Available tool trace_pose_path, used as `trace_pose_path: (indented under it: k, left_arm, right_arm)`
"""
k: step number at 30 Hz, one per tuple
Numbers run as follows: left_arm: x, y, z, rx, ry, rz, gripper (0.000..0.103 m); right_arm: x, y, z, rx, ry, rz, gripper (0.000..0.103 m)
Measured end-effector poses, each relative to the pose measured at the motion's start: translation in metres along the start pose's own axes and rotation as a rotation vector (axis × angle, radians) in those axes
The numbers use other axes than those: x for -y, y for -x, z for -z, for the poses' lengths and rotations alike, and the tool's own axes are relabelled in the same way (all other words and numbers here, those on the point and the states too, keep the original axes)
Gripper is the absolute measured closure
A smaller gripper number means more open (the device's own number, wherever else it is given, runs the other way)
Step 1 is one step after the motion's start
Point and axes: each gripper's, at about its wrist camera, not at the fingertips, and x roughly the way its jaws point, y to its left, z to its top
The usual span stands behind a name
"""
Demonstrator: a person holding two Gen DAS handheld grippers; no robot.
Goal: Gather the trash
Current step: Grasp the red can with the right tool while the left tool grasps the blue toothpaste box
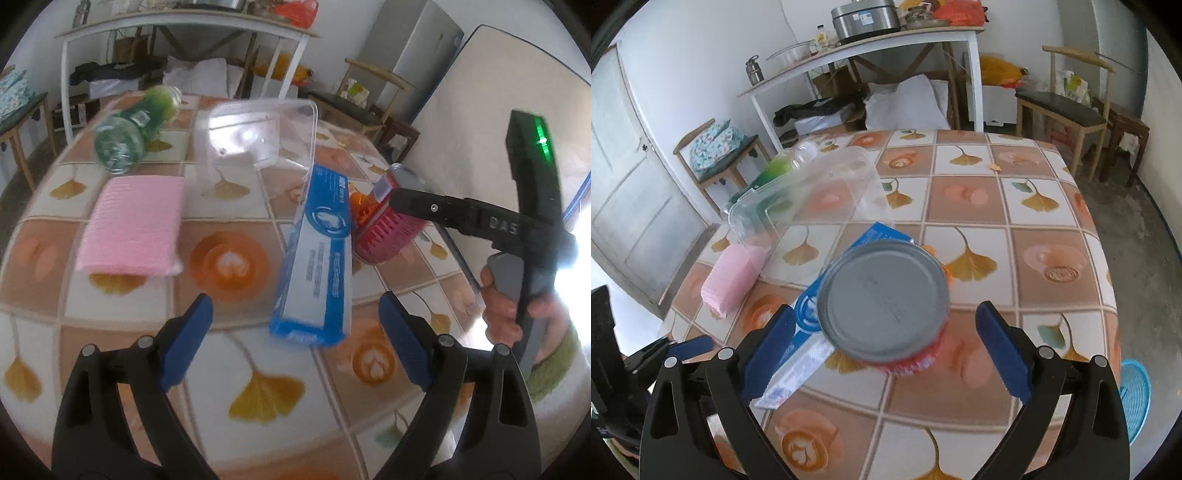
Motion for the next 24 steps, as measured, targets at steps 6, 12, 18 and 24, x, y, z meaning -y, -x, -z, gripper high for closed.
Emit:
trace_pose_path:
  k: [6,12,18,24]
  left_arm:
    - [-0.001,-0.03,-0.01,-0.052,0.014,0.008,0.031]
    - [0.003,-0.03,-0.009,-0.051,0.031,0.064,0.056]
    - [0.007,-0.025,-0.009,-0.043,0.049,0.057,0.069]
    - [0.01,-0.023,-0.011,-0.055,0.078,0.052,0.044]
  right_arm:
    - [-0.006,-0.008,-0.002,0.006,0.019,0.053,0.019]
    - [-0.002,-0.01,-0.002,-0.003,0.009,0.082,0.038]
    - [-0.002,-0.005,0.004,-0.007,0.005,0.104,0.038]
    - [0.006,0.011,0.019,-0.009,-0.02,0.108,0.038]
